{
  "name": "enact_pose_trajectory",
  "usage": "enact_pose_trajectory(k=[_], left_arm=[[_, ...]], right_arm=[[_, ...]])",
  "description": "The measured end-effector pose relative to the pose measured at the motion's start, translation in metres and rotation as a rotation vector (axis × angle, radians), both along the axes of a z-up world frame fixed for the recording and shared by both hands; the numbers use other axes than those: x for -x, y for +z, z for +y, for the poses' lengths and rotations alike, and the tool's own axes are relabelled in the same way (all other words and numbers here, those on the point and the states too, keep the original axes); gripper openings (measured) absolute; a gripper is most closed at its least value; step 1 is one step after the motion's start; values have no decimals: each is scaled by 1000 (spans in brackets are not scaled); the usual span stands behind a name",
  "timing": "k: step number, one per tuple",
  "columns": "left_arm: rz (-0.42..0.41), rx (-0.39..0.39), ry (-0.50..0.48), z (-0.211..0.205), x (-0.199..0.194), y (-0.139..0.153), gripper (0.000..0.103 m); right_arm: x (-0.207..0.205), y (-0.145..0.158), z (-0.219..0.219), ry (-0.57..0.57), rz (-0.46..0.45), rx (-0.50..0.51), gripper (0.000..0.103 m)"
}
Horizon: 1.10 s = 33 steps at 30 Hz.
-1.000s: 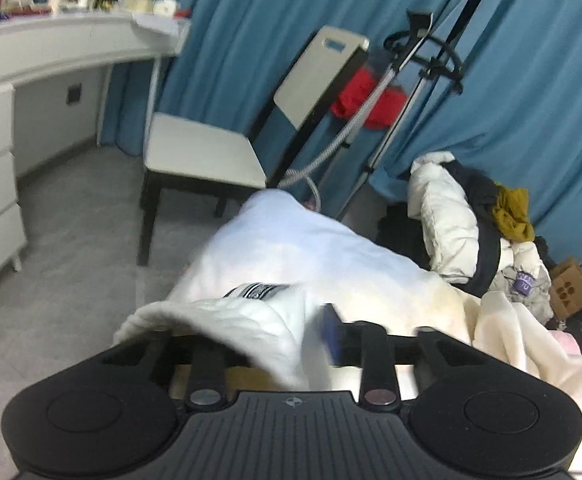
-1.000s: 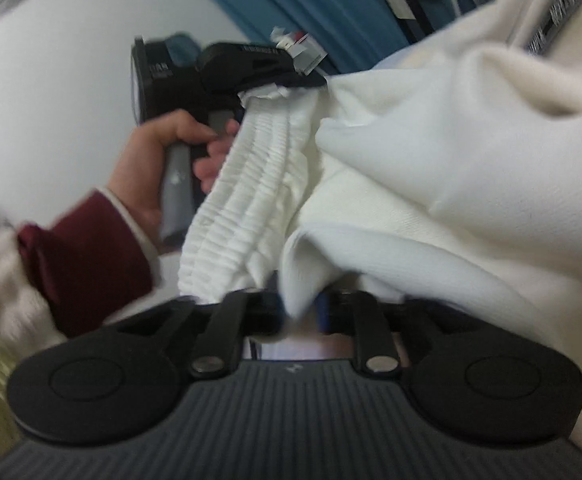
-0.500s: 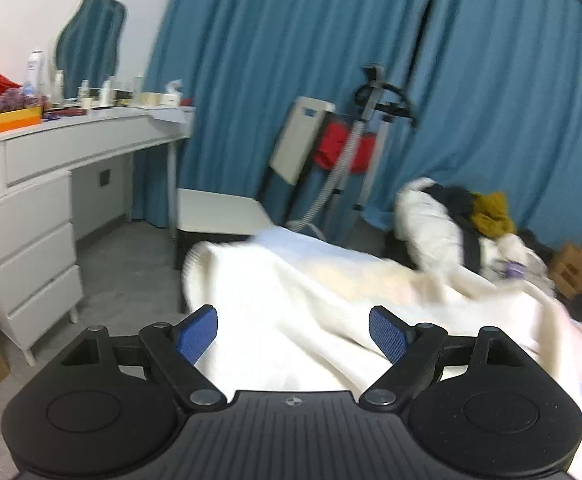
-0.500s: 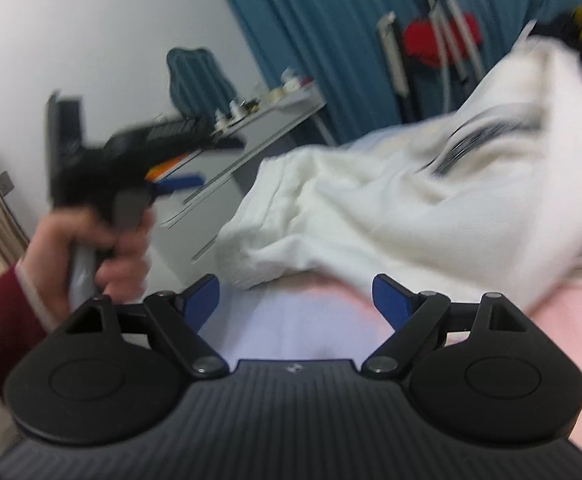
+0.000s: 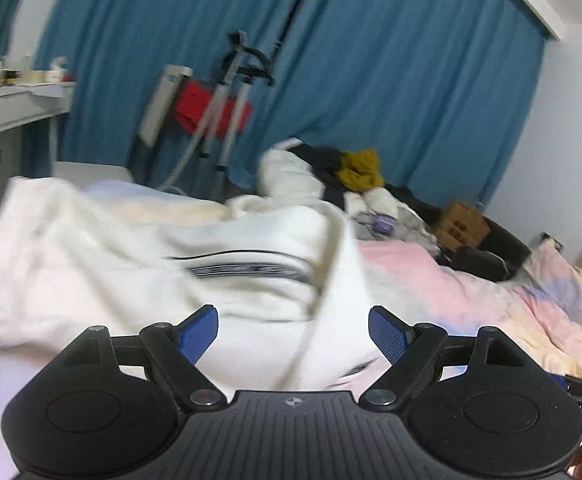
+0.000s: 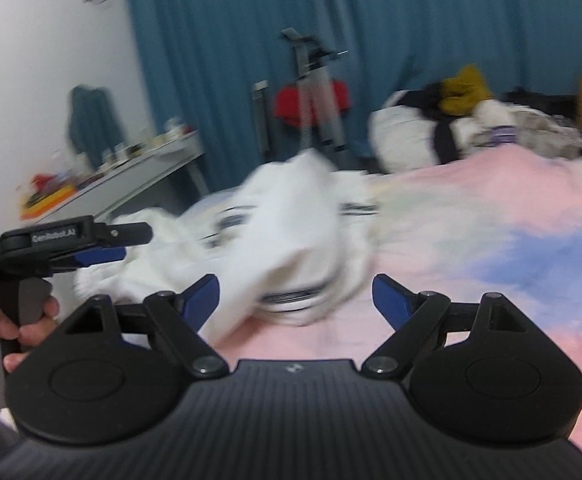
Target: Fold clothes
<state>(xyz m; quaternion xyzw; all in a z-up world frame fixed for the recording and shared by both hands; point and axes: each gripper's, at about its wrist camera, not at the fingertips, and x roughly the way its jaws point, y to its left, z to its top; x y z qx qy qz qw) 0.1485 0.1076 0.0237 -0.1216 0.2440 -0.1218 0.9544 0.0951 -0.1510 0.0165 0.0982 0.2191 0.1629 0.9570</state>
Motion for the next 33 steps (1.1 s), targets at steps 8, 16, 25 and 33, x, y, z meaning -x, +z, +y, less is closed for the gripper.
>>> enact_pose_trajectory(k=[8,16,25,33], left_arm=[[-15,-115,-49,-87,-134,21,83],[200,-173,-13,-141,-303,-3,71],[209,-325,-13,-180,-342,-22,7],[-75,-270,-327,-222,-196,44,4]], right_arm=[[-33,-42,-55,-187,68,-131,85],[-73,-82,-85,-274,91,-182,86],[-114,-121,-100,-275,154,-235,85],[-88,-97,-126,-350,63,-311,85]])
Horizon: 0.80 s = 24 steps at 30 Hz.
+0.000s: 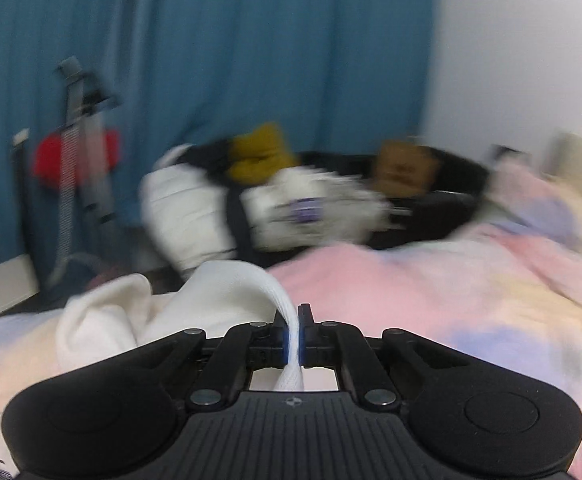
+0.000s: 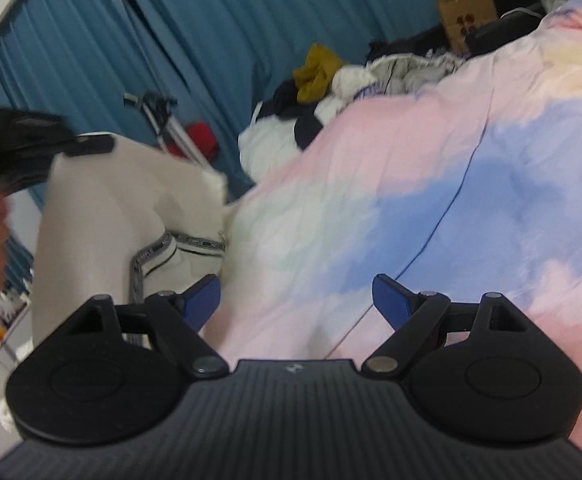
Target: Fold clothes
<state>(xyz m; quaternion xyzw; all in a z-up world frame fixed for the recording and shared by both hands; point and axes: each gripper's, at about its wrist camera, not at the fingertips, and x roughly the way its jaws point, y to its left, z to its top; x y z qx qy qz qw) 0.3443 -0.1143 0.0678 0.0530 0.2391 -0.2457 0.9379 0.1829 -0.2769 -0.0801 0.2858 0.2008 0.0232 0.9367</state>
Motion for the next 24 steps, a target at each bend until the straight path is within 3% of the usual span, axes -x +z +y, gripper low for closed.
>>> enact_pose_trajectory(k=[3,6,8,10,13,16,19,20,24], left_arm=[[-9,3,-106,-9,59,-5,4],[59,28,-133,-9,98,-41,6],[106,38,-136,-6,119,-67,14],[141,53,-134,4,133,-84,30],[168,55,-125,28,157,-98,35],[176,45,-112,64,181,-102,46],[195,69,-54,113,200,-99,50],[211,92,-16,133,204,-99,51],[242,204,143,195,203,-101,53]], right_arm=[[17,14,-13,-34,-33,-29,85],[36,26,-28,-73,-59,-53,87],[46,29,-37,-58,-63,-108,86],[53,30,-44,-39,-47,-180,86],[55,26,-46,12,-9,-294,86],[47,14,-47,40,59,-415,85],[23,-2,-48,34,159,-499,77],[10,-7,-48,34,176,-528,68],[-36,-23,-51,21,211,-594,54]])
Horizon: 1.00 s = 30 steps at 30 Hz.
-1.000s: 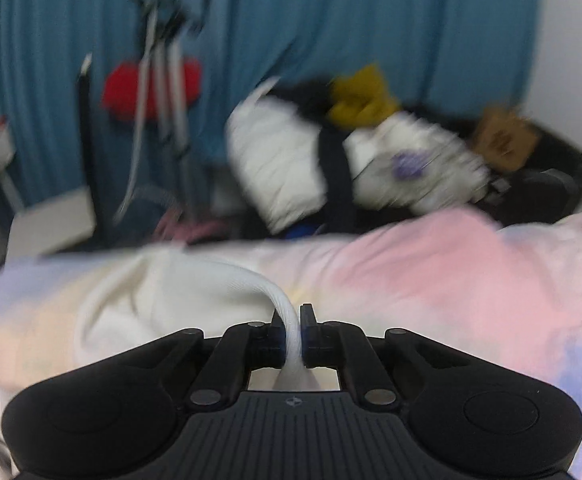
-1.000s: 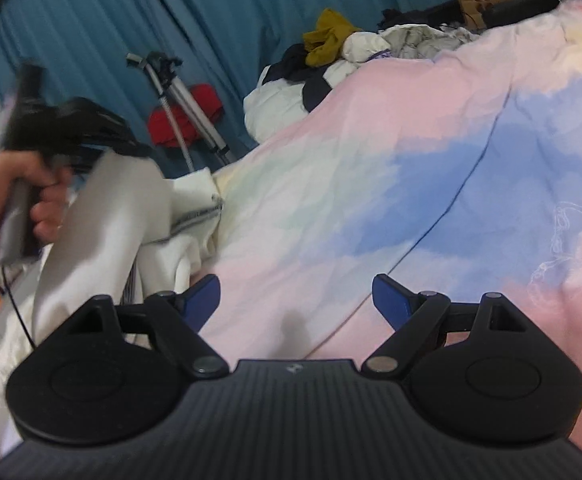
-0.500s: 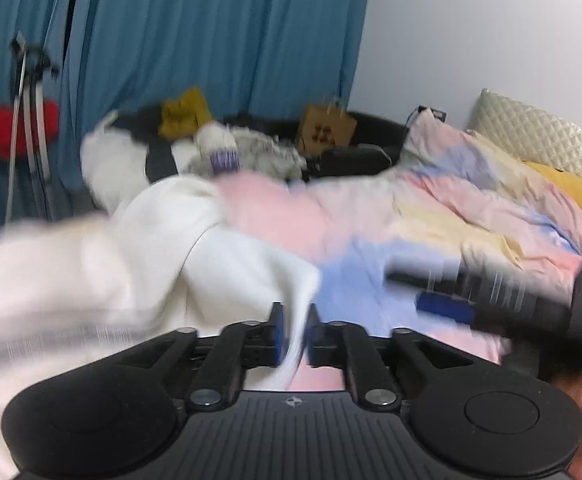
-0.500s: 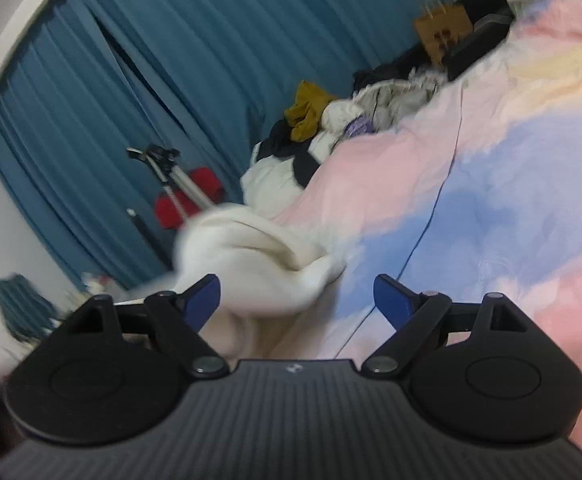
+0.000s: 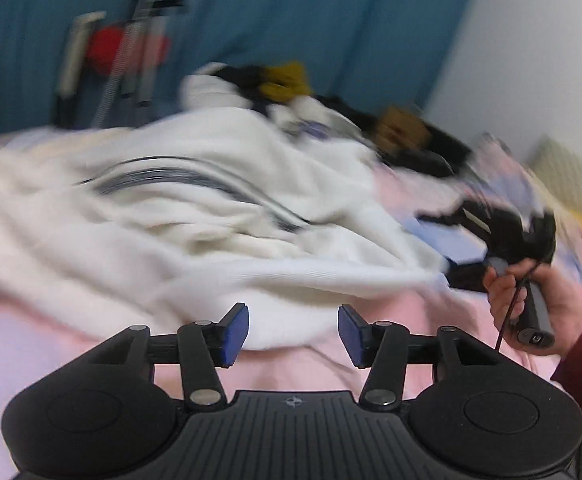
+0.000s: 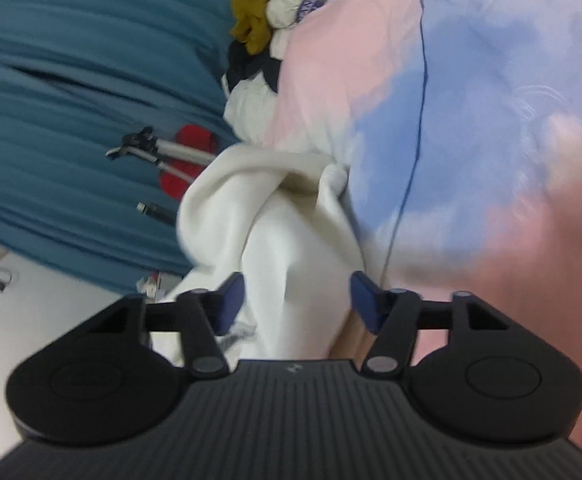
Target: Fold clothes
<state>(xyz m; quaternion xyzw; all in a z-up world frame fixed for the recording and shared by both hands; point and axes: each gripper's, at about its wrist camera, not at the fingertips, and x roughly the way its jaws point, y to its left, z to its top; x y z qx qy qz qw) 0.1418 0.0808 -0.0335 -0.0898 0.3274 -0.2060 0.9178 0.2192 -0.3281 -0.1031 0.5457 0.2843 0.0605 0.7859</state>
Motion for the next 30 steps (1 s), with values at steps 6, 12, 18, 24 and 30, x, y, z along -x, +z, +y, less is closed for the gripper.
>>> enact_pose_trajectory(k=[6,12,18,24,30], left_arm=[[73,247,237,61,-25,-19,56],[78,353,320,86,-55,-32,60],[86,425,383,102,-72,-43,59],[38,450,408,111,-63,-33,59],[25,472,440,125,-51,-22,61]], right_arm=[[-67,-21,8,44,13,92,52],[-99,-42,18,79,-32,159,24],[-82,-5,20,-56,-138,273,5],[-14,80,-22,-380,-387,413,5],[48,60,-79,-647,-190,492,5]])
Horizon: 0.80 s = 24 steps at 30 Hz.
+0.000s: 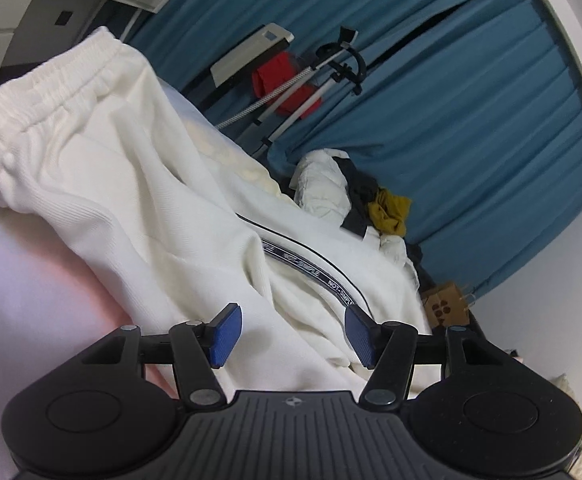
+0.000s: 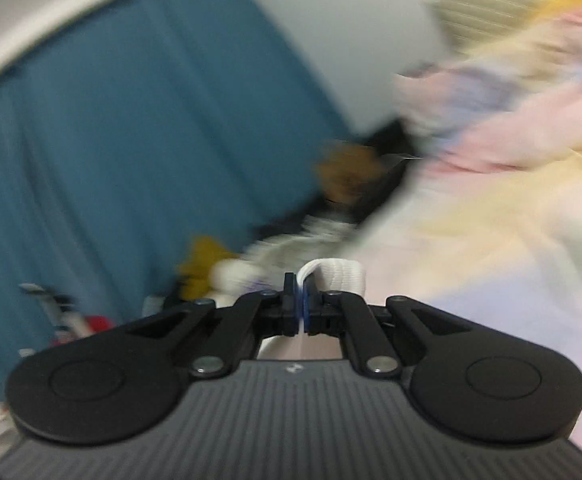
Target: Fold clothes
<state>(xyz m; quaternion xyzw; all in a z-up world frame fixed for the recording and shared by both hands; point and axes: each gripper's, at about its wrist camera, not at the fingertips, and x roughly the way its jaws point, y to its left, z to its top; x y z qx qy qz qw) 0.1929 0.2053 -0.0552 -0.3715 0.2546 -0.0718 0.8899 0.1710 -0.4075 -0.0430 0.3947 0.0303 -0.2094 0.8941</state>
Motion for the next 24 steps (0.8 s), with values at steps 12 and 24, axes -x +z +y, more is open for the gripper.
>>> enact_pose_trajectory(k=[12,24], left_arm=[[210,124,147,63,29,1,86],[259,393,313,139,-33,-53,29]], right_arm=[[70,-5,-25,-95,92,-219,5],[55,-57,-48,-104,296,-348,5]])
